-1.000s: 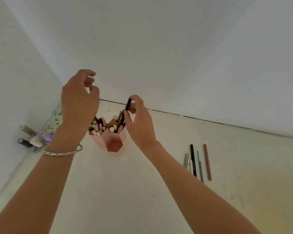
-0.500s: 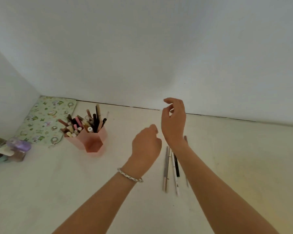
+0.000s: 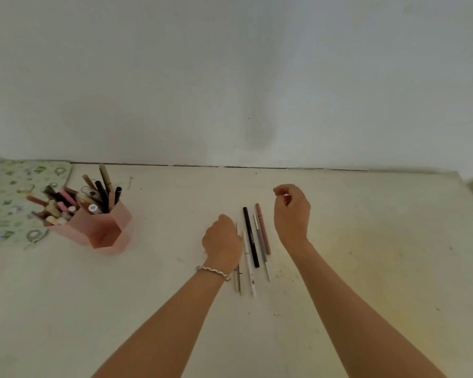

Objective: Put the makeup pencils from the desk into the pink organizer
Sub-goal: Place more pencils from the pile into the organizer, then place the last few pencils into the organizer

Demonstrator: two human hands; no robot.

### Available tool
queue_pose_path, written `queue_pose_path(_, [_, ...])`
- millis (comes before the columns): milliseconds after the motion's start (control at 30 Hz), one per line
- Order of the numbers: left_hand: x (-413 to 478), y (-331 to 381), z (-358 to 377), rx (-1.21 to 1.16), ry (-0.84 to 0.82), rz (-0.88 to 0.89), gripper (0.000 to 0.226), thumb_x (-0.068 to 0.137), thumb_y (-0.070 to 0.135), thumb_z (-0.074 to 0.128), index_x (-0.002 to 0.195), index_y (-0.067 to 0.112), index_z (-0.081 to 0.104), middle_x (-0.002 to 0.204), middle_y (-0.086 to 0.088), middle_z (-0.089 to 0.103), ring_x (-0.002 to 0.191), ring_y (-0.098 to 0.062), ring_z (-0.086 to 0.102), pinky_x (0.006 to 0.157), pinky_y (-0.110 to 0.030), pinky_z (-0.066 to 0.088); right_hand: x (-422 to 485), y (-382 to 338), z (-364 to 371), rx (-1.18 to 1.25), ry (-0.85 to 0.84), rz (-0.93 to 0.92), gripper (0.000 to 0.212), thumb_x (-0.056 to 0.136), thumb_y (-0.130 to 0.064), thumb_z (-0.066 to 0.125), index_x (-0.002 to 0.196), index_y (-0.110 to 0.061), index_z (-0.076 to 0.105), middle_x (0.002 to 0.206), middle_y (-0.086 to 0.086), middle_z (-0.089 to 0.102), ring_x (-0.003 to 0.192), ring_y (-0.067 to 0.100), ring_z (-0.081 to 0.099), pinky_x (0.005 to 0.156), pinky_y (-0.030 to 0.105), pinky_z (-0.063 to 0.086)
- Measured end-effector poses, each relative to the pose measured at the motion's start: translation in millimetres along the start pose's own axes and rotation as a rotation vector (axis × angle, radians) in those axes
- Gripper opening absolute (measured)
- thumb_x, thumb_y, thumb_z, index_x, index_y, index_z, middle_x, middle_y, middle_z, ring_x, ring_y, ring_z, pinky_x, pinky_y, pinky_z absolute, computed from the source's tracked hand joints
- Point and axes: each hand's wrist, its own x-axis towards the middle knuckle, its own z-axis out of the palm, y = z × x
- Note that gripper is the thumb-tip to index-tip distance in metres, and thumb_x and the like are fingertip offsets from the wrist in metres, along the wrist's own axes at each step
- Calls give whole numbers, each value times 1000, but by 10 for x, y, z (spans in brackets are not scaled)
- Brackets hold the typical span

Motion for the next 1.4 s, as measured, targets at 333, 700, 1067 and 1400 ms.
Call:
queue_pose_path(333, [141,-54,-852,-424,246,190,50,86,9,63,134,17,51,102,-8,61,91,-25,63,81,-31,50,80,253,160,-419,-329,115,25,99,-19,48,121,-6,52,95,9,65,79,22,60,69,30,45])
queue_pose_path(700, [-80,-695,-2379,-638,716,228,47,83,6,61,127,24,59,106,-4,66,77,-16,71,67,-15,54,168,156,415,-449,-425,9,45,89,-7,60,132,-5,49,106,17,63,89,24,58,79,31,46])
queue_pose_path(1067, [-127,-1002,-2399,-763,714,180,44,83,2,61,121,24,61,100,0,67,74,-17,73,70,-30,61,74,-12,439,-560,-458,-40,34,86,-1,51,120,-7,53,107,14,55,87,29,56,72,31,41])
queue_pose_path(1400, [-47,-973,-2367,-797,698,199,42,83,0,60,118,23,62,92,0,67,73,-19,72,73,-41,61,-235,-1618,868,429,-184,-189,36,86,3,57,115,-17,56,99,1,61,82,9,60,70,24,57])
